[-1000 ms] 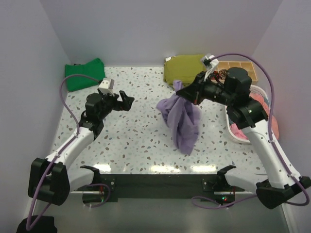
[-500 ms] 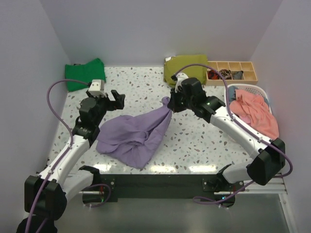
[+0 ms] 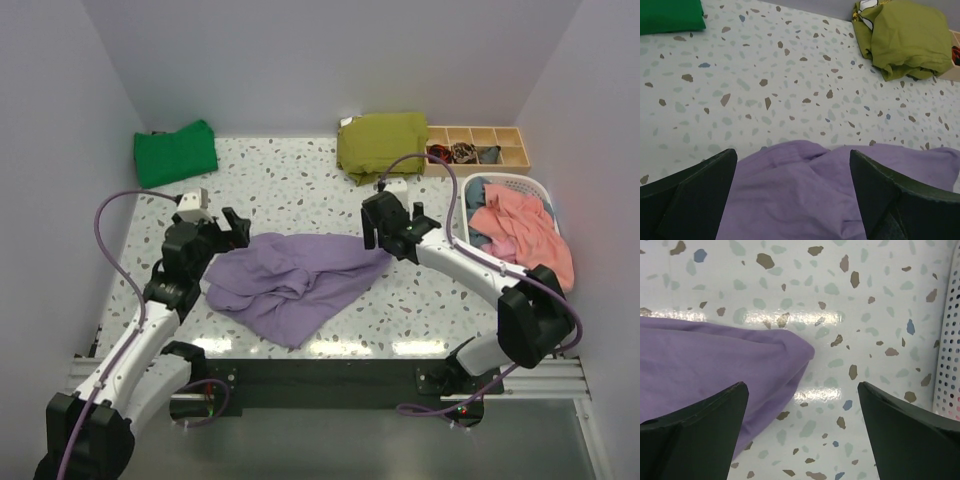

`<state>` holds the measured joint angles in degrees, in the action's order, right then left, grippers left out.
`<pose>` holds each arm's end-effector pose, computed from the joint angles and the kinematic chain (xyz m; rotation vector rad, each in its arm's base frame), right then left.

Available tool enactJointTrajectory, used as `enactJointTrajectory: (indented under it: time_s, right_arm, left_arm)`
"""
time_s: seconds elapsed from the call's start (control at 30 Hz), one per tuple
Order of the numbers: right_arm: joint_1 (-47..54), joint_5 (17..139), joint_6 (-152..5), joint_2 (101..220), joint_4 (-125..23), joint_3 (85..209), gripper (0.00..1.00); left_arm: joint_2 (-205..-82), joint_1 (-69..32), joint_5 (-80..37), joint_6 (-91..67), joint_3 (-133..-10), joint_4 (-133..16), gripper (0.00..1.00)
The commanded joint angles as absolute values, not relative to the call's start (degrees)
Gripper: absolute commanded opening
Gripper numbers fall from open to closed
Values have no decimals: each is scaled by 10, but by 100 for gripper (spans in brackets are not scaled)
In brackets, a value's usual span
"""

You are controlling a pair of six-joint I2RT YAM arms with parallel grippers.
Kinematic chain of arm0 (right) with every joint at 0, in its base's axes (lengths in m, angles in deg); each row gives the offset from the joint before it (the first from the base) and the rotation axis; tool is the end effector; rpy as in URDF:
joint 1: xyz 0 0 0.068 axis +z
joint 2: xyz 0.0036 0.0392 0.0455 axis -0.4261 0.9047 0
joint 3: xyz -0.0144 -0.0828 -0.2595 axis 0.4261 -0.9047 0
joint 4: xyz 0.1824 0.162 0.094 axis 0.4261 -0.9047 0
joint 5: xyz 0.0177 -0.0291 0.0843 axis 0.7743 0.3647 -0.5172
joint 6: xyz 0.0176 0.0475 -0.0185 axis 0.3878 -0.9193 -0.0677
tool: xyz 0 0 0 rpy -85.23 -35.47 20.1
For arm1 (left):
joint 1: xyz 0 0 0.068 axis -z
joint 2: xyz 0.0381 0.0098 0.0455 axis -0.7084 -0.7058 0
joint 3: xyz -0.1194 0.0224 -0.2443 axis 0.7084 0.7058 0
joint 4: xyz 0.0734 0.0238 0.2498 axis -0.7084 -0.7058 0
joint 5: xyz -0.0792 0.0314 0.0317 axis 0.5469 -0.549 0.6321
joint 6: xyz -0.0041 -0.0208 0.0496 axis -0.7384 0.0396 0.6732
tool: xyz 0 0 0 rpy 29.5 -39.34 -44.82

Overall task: Fold and stack the t-shirts
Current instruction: Move the tshirt to the center of the board, then flatten out the tshirt

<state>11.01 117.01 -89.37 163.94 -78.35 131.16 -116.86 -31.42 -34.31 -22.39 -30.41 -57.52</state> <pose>0.2579 0.1659 0.2460 -0.0530 2.3167 -0.1807 0.1994 -0.0456 0.2659 -0.1929 1.8329 -0.3657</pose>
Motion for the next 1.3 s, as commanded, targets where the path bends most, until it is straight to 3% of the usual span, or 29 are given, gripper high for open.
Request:
enactJointTrajectory:
  time_s: [0.0,0.1,0.27,0.63,0.73,0.77,1.2,1.27]
  right_arm:
    - [109,1222,-929,1609,-768,1292,96]
    - [108,1168,-935,1580,-744,1268,96]
    - [108,1125,-938,1557,-715,1242,96]
    - [109,1142,-913,1586,-711,1240,97]
    - [109,1149,-910,1595,-709,1238,98]
    - [108,1153,-908,1599,-709,1238,98]
    - [87,1151,-901,1624,-698,1234,99]
    - [84,1151,-900,1621,-699,1232,99]
  left_arm:
    - [-1114,-309,-276,-253,-264,-590,100]
    - [-1117,-303,-246,-257,-260,-630,100]
    - [-1153,-262,-322,-306,-252,-692,100]
    - [-1232,-259,-336,-325,-234,-645,98]
    - [-1260,-259,-335,-311,-231,-635,82]
    - [-1269,-259,-334,-305,-230,-631,71]
    - [-1407,-259,-365,-276,-252,-533,24]
    - [-1417,-259,-375,-284,-258,-530,0]
